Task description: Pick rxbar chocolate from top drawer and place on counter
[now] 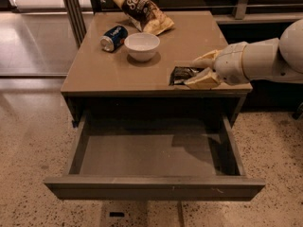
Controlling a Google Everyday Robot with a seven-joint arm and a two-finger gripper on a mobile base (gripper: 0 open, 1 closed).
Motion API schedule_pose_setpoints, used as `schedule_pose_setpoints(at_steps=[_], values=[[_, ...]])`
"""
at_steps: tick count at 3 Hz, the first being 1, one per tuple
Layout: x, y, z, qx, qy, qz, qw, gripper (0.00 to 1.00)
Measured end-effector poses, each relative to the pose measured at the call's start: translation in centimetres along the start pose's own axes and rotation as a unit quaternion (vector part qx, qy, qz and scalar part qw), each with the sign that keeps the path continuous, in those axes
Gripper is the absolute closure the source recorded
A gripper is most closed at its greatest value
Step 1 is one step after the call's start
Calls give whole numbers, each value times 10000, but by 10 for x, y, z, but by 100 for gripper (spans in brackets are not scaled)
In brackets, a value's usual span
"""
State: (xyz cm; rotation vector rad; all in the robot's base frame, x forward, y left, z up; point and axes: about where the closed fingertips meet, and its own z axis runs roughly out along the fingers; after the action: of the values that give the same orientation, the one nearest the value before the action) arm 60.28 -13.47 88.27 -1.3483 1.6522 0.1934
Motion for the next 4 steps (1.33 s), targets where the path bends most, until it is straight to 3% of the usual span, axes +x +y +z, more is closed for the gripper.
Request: schedule_pose_setpoints(at_steps=[1, 3, 4], values=[[12, -26, 22, 179, 152, 25, 9997, 100], [23, -59, 56, 290, 471, 15, 9985, 100], [23, -60, 57, 287, 494, 12, 9984, 82]])
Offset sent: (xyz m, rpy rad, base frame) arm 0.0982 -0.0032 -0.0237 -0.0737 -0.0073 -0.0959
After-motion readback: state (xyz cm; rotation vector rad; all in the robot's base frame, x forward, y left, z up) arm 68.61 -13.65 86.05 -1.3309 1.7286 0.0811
